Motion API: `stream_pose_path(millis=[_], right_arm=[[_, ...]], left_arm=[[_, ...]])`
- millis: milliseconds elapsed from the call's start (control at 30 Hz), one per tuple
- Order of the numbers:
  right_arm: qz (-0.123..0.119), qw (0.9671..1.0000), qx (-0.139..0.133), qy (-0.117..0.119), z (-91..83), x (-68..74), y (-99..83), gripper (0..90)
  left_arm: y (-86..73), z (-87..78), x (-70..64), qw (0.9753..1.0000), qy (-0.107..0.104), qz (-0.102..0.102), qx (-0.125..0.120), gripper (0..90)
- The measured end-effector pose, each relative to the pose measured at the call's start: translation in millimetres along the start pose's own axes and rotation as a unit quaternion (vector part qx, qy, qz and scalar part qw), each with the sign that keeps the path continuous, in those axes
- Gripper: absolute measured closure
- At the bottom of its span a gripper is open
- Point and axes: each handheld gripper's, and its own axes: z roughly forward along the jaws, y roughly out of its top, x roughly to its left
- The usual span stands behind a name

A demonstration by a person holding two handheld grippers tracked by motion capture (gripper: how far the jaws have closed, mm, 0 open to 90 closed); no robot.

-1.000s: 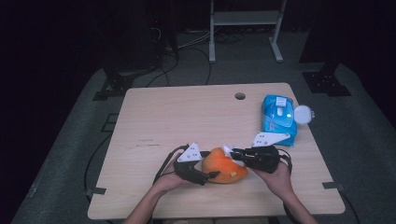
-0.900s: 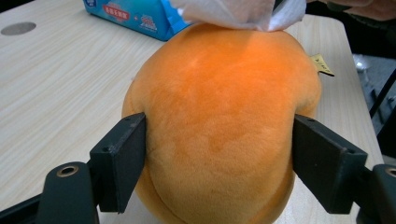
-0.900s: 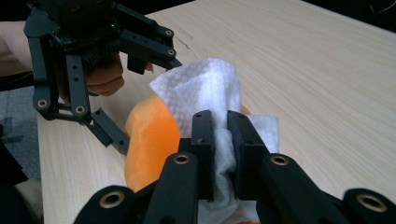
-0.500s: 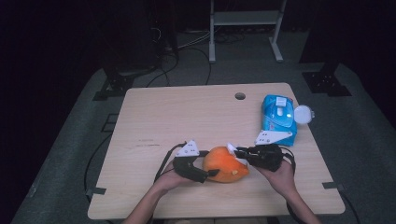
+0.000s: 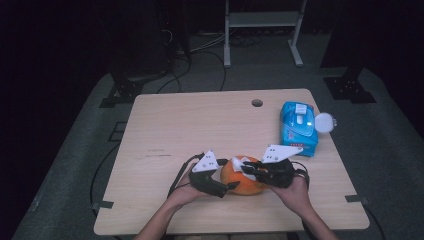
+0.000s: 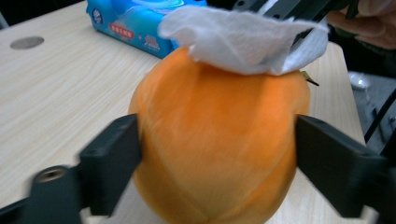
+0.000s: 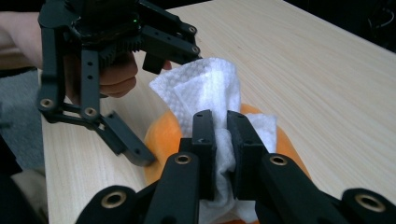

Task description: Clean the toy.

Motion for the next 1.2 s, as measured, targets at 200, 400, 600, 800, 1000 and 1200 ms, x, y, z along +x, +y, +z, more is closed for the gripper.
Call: stream_pose_path(millis=[200,400,600,800,1000,1200], right_arm=[[0.017,0.9998,-0.006,-0.01,-6.8,-10.5,-2.5,81.2],[-0.023,0.9994,0.005,-0.027,-3.3,9.1,5.3,81.1],[-0.047,0.9988,0.017,0.004,12.8,28.7,11.7,81.2],[-0.023,0.9992,0.013,-0.03,-3.4,5.3,8.3,81.1],[0.055,0.9983,0.002,-0.022,-14.9,-27.6,-12.8,80.9],[0.038,0.9991,0.007,-0.015,-8.1,-21.2,-10.7,80.8]], left_arm=[[-7.6,4.6,4.1,0.9995,-0.016,-0.021,0.015,21.3],[-1.4,1.3,-2.9,0.9999,-0.009,0.005,0.013,28.6],[1.4,5.7,-18.6,0.9972,0.007,0.067,0.033,28.9],[-4.1,6.9,-14.3,0.9974,0.004,0.06,0.041,29.1],[-7.7,8.4,-5.1,0.9995,-0.018,0.007,0.026,19.5],[-12.0,8.8,6.9,0.9928,-0.063,-0.102,0.006,10.7]])
